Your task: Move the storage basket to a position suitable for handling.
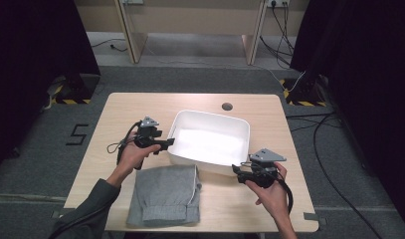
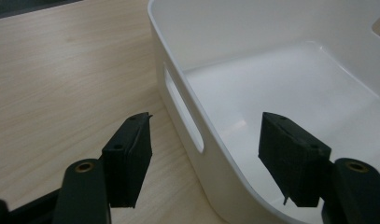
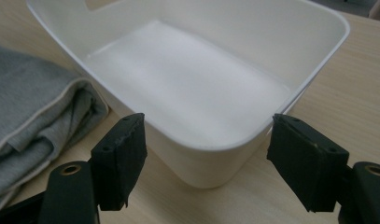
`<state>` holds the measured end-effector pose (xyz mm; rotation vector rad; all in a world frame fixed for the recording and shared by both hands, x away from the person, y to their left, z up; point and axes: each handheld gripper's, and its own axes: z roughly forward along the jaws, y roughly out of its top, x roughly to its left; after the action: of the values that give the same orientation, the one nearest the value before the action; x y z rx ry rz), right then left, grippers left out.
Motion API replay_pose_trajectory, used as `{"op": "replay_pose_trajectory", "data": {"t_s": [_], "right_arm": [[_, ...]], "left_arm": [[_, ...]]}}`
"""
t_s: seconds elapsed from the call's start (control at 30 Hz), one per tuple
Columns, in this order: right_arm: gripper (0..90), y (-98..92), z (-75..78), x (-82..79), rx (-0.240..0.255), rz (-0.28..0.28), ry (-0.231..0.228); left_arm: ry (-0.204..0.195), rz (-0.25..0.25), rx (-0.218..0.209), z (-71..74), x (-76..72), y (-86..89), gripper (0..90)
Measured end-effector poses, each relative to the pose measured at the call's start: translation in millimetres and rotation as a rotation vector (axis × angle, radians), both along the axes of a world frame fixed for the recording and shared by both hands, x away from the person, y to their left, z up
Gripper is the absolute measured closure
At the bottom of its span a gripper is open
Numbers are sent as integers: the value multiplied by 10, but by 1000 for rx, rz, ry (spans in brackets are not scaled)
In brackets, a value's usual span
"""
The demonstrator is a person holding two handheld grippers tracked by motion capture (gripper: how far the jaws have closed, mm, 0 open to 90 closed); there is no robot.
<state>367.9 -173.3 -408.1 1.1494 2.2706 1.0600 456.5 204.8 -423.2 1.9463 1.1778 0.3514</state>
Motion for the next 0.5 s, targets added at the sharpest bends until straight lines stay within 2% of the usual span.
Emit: {"op": "replay_pose_trajectory", "data": {"t_s": [0.07, 0.13, 0.2, 0.27, 0.33, 0.5], "right_arm": [[277, 13, -85, 24, -31, -9, 13], [299, 25, -149, 55, -32, -9, 20], [316, 16, -195, 115, -61, -22, -8], [316, 0, -200, 142, -56, -32, -5], [324, -38, -208, 199, -49, -50, -11], [329, -110, -195, 336, -57, -67, -21]], "left_arm": [[1, -2, -1, -9, -5, -5, 338], [2, -7, 8, -25, -9, -12, 340], [2, -13, 26, -36, -13, -16, 341], [-1, -23, 41, -49, -18, -24, 341], [5, -24, 29, -53, -22, -35, 339], [7, -34, 32, -80, -33, -108, 345]]}}
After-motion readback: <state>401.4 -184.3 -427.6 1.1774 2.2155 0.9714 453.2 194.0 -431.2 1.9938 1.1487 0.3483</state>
